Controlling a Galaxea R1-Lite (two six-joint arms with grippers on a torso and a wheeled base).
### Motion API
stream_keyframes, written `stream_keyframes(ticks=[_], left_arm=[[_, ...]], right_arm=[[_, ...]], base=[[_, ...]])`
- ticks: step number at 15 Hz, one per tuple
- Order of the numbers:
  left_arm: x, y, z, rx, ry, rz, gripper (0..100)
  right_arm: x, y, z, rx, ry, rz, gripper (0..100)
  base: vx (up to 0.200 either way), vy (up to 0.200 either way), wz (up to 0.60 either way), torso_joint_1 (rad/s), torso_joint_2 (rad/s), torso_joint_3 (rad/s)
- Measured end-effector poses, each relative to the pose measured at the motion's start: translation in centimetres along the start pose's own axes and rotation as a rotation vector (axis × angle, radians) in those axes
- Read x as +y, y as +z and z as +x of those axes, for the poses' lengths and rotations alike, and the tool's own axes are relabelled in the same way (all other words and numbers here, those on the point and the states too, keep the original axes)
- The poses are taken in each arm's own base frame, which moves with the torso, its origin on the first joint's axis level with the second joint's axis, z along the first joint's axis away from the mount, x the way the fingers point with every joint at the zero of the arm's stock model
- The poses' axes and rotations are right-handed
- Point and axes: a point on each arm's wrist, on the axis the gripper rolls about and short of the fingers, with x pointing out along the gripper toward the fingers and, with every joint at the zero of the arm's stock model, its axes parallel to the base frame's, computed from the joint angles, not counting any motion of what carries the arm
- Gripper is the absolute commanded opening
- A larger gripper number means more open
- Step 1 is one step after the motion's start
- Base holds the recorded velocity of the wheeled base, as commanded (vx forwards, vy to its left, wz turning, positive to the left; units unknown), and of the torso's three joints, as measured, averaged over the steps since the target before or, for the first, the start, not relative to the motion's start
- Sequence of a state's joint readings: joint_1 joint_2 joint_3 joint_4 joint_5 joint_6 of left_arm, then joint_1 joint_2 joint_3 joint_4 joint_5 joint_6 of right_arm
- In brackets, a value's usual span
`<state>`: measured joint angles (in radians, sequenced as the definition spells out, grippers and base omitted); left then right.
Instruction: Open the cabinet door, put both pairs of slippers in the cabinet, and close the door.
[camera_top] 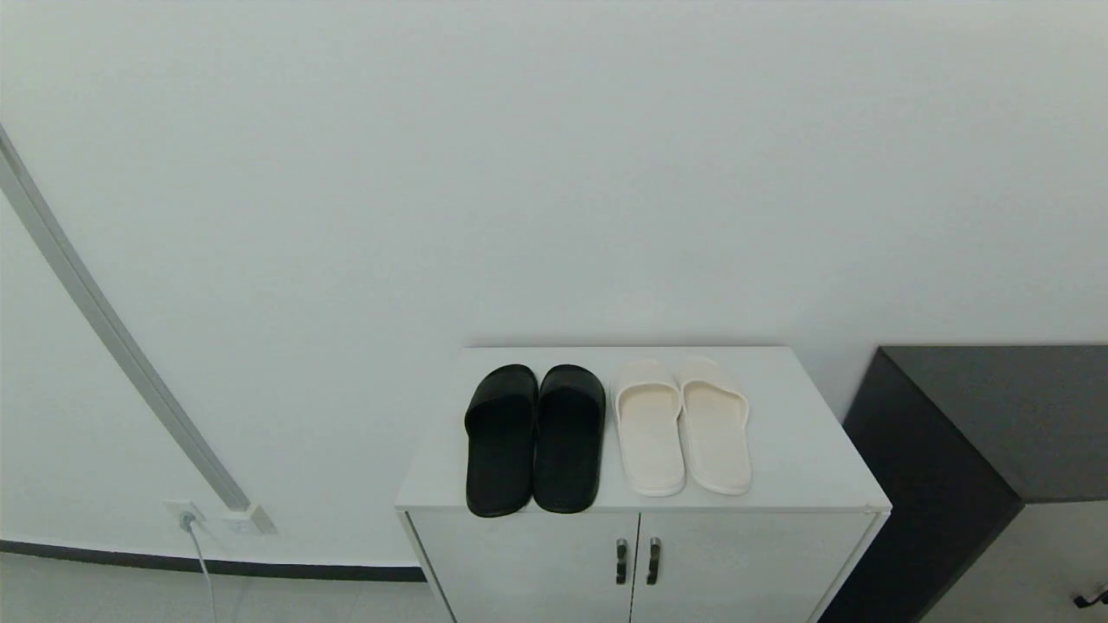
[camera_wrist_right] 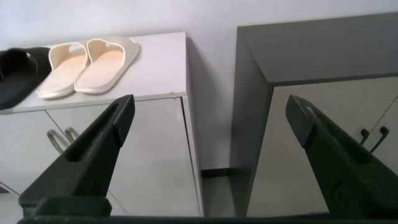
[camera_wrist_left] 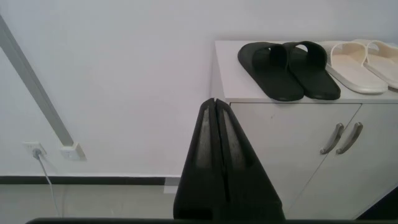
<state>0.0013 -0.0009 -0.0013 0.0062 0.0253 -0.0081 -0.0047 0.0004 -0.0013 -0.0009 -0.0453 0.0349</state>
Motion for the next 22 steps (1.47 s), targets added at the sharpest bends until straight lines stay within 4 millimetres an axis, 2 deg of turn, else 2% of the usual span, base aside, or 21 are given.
stream_keyframes(ticks=[10, 11, 14, 16, 19, 22], left_arm=[[0.0, 0.0, 0.0, 0.001, -0.012, 0.002, 0], [0.0, 0.0, 0.0, 0.002, -0.013, 0.003, 0], [0.0, 0.0, 0.0, 0.004, -0.013, 0.002, 0], [0.0, 0.0, 0.0, 0.003, -0.013, 0.002, 0], [0.0, 0.0, 0.0, 0.004, -0.013, 0.001, 0], [0.0, 0.0, 0.0, 0.004, -0.013, 0.001, 0]], right_arm=[[0.1, 0.1, 0.2, 0.019, 0.009, -0.052, 100], [0.1, 0.6, 0.2, 0.007, 0.01, -0.039, 100], [0.2, 4.7, 0.4, -0.04, 0.03, 0.026, 100], [0.4, 6.2, 2.3, 0.052, 0.061, 0.037, 100], [1.3, 8.2, 6.9, 0.148, 0.143, 0.057, 100], [3.8, 9.8, 11.8, 0.211, 0.219, 0.068, 100]], base=[[0.0, 0.0, 0.0, 0.0, 0.0, 0.0], [0.0, 0.0, 0.0, 0.0, 0.0, 0.0], [0.0, 0.0, 0.0, 0.0, 0.0, 0.0], [0.0, 0.0, 0.0, 0.0, 0.0, 0.0], [0.0, 0.0, 0.0, 0.0, 0.0, 0.0], [0.0, 0.0, 0.0, 0.0, 0.0, 0.0]])
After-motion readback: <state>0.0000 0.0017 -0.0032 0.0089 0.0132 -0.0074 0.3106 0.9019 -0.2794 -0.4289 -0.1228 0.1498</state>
